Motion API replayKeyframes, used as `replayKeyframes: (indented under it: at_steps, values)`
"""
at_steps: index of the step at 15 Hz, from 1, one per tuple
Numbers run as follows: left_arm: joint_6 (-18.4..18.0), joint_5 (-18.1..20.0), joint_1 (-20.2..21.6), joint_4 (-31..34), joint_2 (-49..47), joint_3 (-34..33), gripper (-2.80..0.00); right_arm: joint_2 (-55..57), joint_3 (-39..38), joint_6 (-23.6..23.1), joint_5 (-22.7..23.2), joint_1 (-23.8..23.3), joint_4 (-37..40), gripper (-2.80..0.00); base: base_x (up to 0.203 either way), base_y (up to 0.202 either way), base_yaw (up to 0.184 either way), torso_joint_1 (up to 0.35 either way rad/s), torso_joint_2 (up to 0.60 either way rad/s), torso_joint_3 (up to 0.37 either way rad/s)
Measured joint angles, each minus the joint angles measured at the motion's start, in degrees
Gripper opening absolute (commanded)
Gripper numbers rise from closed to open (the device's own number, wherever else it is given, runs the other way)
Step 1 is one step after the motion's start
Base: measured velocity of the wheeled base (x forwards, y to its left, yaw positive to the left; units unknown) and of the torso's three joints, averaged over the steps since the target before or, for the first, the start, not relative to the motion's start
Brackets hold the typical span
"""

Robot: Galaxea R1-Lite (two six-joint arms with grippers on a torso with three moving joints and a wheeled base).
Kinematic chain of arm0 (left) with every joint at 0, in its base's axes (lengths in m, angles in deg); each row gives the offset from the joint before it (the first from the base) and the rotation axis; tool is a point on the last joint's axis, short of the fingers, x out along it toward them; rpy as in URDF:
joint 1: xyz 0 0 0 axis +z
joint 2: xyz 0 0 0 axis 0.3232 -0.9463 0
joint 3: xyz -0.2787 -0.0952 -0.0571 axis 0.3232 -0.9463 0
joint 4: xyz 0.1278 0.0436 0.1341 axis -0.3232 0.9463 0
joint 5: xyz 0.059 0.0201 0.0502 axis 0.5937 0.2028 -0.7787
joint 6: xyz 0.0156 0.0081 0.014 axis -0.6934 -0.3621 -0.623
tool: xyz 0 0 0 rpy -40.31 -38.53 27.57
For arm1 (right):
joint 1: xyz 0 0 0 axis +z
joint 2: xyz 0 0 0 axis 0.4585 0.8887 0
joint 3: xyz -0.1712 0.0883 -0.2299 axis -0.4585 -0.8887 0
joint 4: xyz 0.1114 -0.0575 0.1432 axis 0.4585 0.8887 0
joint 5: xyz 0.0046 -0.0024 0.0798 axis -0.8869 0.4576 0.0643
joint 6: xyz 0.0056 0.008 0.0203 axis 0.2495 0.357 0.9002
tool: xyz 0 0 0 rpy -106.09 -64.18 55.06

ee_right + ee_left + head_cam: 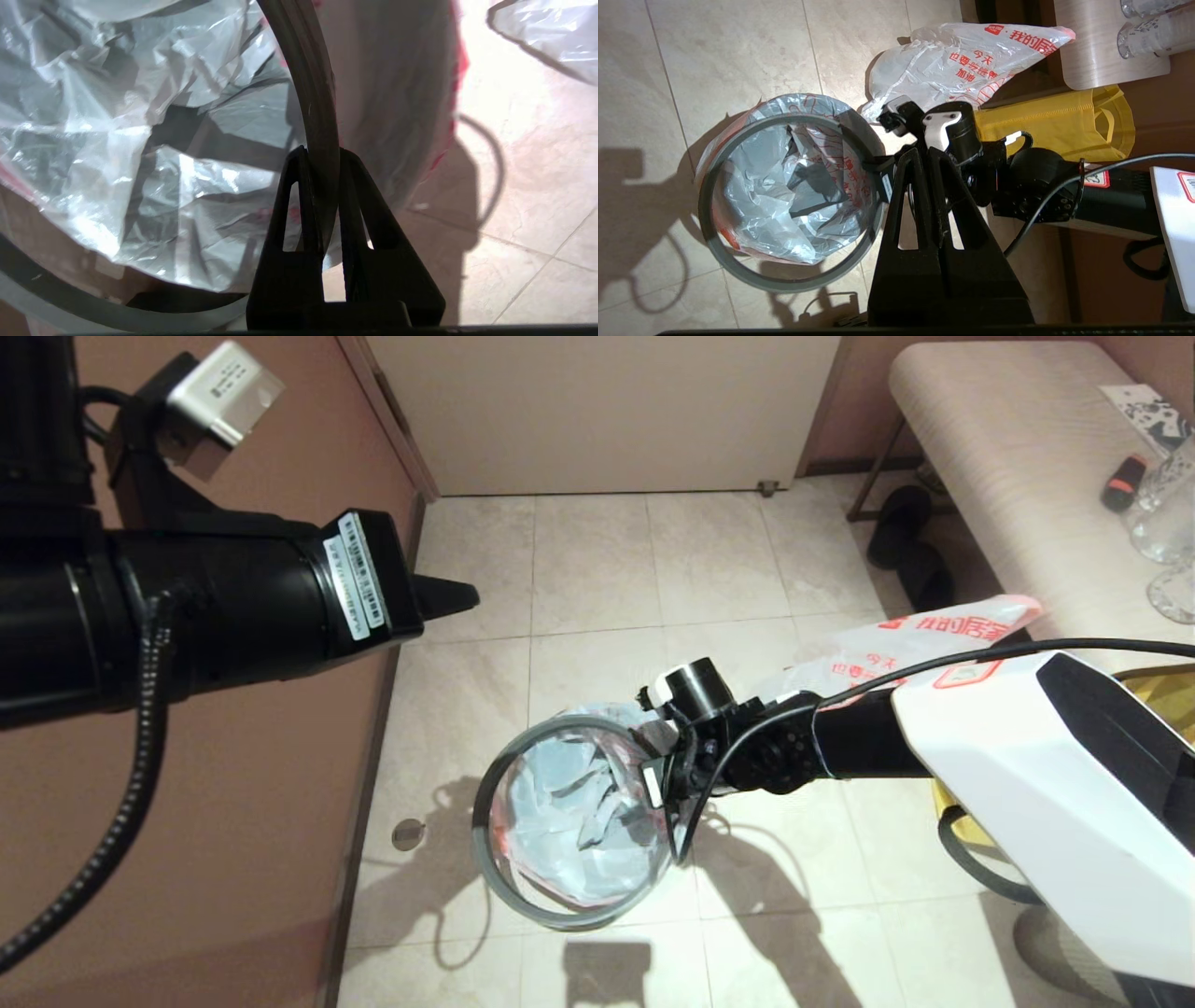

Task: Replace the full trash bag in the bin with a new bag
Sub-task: Place the trash can ring on the trash can

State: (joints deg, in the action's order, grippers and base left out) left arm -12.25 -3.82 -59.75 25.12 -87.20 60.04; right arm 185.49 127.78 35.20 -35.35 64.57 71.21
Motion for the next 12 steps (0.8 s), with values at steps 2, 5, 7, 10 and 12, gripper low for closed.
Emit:
replayKeyframes:
  at_steps: [2, 5, 7, 10, 12]
  values:
    - [0.0, -0.02, 0.0, 0.0, 0.02, -0.11, -2.8, 0.18, 1.01, -1.41, -0.02, -1.75, 0.04, -2.8, 0.0, 0.0, 0.0, 0.0, 0.0, 0.0]
    - [-0.01, -0.02, 0.02, -0.02, 0.02, -0.23, -2.8, 0.38, 2.18, -3.15, -0.02, -3.95, 0.05, -2.8, 0.0, 0.0, 0.0, 0.0, 0.0, 0.0]
    - [0.0, -0.02, 0.0, -0.07, 0.04, -0.28, -2.8, 0.84, 2.37, -3.73, -0.01, -4.63, 0.01, -2.8, 0.0, 0.0, 0.0, 0.0, 0.0, 0.0]
    - [0.02, -0.02, 0.02, -0.44, 0.0, -0.3, -2.8, 1.75, 2.93, -3.74, 0.0, -4.87, -0.14, -2.8, 0.0, 0.0, 0.0, 0.0, 0.0, 0.0]
    - [0.0, -0.02, 0.05, -0.54, -0.08, -0.3, -2.8, 2.06, 3.42, -3.73, 0.02, -4.64, -0.39, -2.8, 0.0, 0.0, 0.0, 0.0, 0.0, 0.0]
